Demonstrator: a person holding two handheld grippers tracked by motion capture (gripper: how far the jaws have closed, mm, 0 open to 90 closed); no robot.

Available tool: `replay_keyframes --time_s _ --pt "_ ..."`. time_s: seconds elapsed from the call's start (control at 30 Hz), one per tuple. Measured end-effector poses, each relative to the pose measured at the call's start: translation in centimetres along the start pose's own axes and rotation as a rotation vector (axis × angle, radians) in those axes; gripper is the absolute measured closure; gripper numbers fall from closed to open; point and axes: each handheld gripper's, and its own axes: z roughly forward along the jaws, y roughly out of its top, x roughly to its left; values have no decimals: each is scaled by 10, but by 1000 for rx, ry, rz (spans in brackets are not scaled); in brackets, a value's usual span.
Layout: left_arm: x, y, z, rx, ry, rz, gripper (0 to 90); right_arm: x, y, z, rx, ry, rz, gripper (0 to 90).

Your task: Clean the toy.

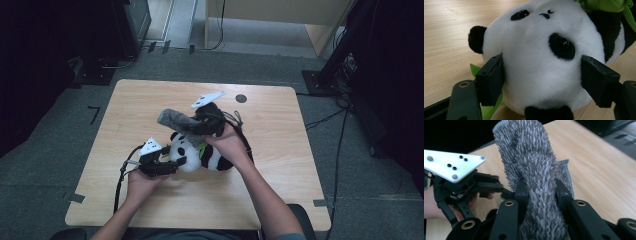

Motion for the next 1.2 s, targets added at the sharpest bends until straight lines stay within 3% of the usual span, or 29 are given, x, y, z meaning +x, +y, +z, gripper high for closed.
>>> replay_keyframes --time_s 0.1,0.2,0.4,0.6,0.77,0.93,1.1,1.2 --pt "-1 -1 -1 2 -1 -5 261 6 -2 22 70 26 -10 713" --pt "-1 -1 0 17 6 -7 262 9 -12 47 195 53 -24 717" --pt "-2 3 0 48 13 4 301 8 -15 46 194 54 -33 721" --pt "-1 4 1 57 7 -3 303 -9 -22 34 163 60 33 719" --pt "-1 5 1 58 5 -11 303 -24 -30 21 150 26 69 716" --pt "0 6 2 64 1 -11 303 -38 -39 4 178 -20 96 720" --pt "-1 7 4 55 -5 5 297 -47 -51 -5 132 1 127 696" --pt "-1 8 5 54 -8 0 296 -45 -52 -6 116 -32 118 710"
